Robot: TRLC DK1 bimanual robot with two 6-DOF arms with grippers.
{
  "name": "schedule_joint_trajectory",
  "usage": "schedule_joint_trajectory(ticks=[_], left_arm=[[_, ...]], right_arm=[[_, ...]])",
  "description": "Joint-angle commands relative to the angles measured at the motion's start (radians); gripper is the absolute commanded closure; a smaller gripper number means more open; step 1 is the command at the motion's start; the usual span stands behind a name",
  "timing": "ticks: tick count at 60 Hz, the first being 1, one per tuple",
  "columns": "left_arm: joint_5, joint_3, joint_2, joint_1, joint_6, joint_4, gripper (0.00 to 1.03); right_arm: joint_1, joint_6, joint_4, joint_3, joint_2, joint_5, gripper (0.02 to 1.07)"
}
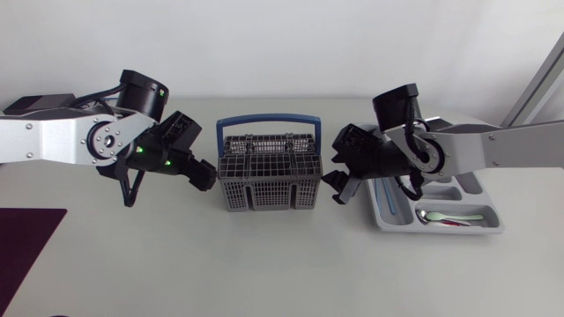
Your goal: Unload the cutlery basket into the drawer organizer.
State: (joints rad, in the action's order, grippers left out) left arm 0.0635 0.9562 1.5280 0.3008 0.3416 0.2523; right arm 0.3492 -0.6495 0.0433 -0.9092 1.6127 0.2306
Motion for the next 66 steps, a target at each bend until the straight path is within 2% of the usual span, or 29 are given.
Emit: schedule_joint_trajectory(ticks=[1,30,52,59,66], left_arm=[[-0.007,0.036,0.026,0.014,0.008,-0.008,0.05],[-0.033,0.062,0.031,0.006,0.01,-0.002,0.05],[-0.034,0.055,0.024,0.012,0.007,0.004,0.05],[-0.034,0.042,-0.005,-0.012,0.01,0.01,0.05],[-0.034,0.016,-0.062,-0.055,0.02,0.011,0.05]], right_arm=[[0.022,0.036,-0.01,-0.022,0.021,-0.007,0.37],[0.057,0.045,-0.031,-0.034,0.049,-0.043,0.37],[0.011,0.027,-0.049,0.02,0.001,-0.054,0.37],[0.002,0.027,-0.051,0.046,-0.027,-0.062,0.24],[-0.009,0.022,-0.062,0.09,-0.094,-0.083,0.17]])
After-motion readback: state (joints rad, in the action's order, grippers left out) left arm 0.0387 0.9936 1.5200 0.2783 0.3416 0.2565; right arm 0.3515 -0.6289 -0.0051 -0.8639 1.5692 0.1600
